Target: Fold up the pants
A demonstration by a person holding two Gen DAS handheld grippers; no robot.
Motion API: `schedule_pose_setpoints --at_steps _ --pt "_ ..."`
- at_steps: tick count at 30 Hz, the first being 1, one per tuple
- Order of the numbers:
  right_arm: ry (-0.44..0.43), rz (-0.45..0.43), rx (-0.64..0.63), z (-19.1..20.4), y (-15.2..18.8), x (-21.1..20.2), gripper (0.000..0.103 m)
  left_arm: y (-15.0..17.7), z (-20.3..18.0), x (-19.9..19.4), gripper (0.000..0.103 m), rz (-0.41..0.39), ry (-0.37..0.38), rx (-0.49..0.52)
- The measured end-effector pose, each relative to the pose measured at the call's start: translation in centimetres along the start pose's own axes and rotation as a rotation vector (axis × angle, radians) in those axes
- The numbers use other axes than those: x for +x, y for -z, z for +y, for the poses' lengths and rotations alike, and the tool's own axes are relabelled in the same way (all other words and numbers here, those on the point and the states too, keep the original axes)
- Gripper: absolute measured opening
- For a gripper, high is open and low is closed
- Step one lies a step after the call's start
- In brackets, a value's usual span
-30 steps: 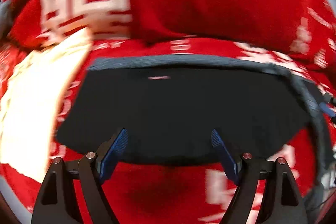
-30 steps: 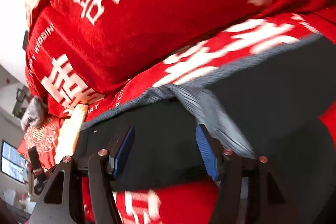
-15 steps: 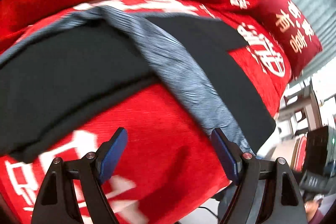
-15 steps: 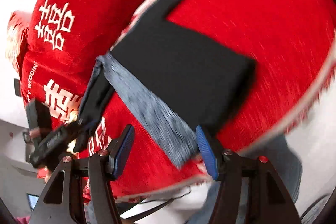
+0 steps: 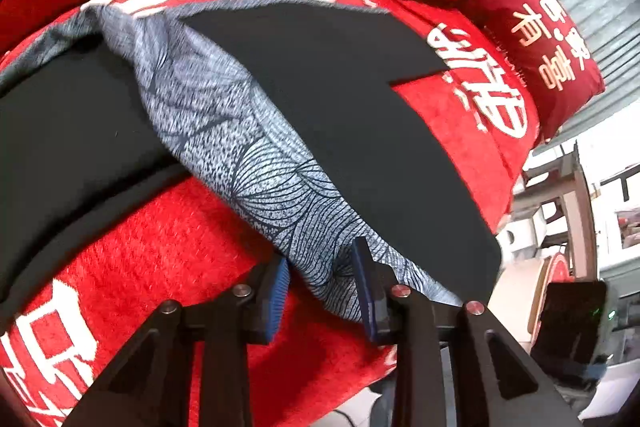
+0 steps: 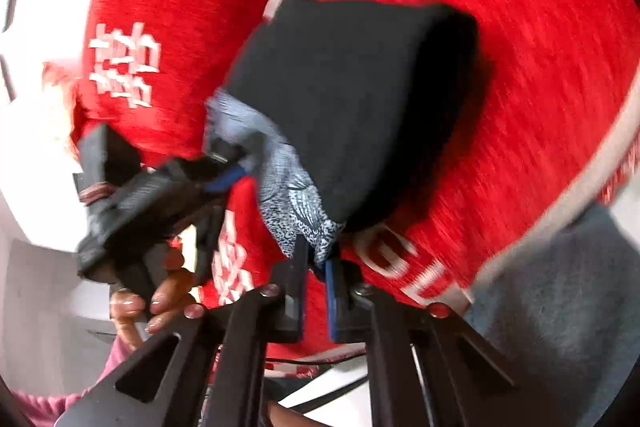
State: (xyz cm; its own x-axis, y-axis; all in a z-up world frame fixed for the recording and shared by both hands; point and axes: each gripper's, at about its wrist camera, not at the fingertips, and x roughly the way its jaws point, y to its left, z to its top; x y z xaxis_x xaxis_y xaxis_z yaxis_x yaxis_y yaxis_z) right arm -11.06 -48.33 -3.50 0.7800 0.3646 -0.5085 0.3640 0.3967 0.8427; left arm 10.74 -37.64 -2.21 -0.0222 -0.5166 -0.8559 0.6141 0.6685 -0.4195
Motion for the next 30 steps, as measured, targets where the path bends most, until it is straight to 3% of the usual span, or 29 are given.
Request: schedule_pose_setpoints --at_steps 4,8,13,14,16,18,22,24,25,26,27,30 --pt "-0.028 -0.084 -0.097 2.7 -4.4 -2.3 0.005 -3.2 -1.4 -1.9 0.032 -0.073 0.011 0.024" --pt "0.043 -0.198 -0.228 6.8 -12.6 -4.6 0.005 -7.4 -1.6 -2.8 0.032 -0.14 -0.038 0.037" --pt "0.098 -0.269 -0.305 9.7 -21.5 -5.8 0.005 -11.7 -0.3 -3.7 0.033 -0.198 -0.102 0.005" --pt "0.116 -0.276 -0.32 10.2 -23.5 -5.3 0.005 -12.5 -0.1 -4.1 0.036 -0.214 -0.135 0.014" --pt "0.163 -0.29 -0.338 10.6 -26.1 -4.5 0.005 -13.0 0.7 -5.2 0.078 -0.263 -0.196 0.026" --pt "0.215 -0.291 -0.352 10.2 -28.2 -2.6 0.005 -12.7 1.8 -6.4 0.08 -0.319 -0.235 0.034" --pt "0.301 -0.243 -0.332 9.2 -30.8 0.6 0.008 -11.2 4.7 -6.6 0.08 -0.278 -0.328 0.052" --pt "0.325 -0.264 -0.348 9.5 -30.9 0.6 0.019 -10.1 6.1 -6.6 0.08 -0.268 -0.367 0.056" --pt "0.323 -0.287 -0.363 9.7 -30.8 0.2 0.04 -9.5 6.8 -6.7 0.08 -0.266 -0.385 0.051" --pt "0.32 -0.329 -0.384 10.0 -30.5 -0.5 0.072 -9.0 7.4 -6.7 0.08 -0.265 -0.398 0.042" --pt "0.327 -0.369 -0.396 10.1 -30.2 -1.1 0.083 -8.4 8.1 -6.8 0.08 -0.266 -0.41 0.028" --pt "0.334 -0.409 -0.372 9.4 -29.4 -2.8 0.087 -7.5 9.9 -6.4 0.08 -0.238 -0.439 -0.02"
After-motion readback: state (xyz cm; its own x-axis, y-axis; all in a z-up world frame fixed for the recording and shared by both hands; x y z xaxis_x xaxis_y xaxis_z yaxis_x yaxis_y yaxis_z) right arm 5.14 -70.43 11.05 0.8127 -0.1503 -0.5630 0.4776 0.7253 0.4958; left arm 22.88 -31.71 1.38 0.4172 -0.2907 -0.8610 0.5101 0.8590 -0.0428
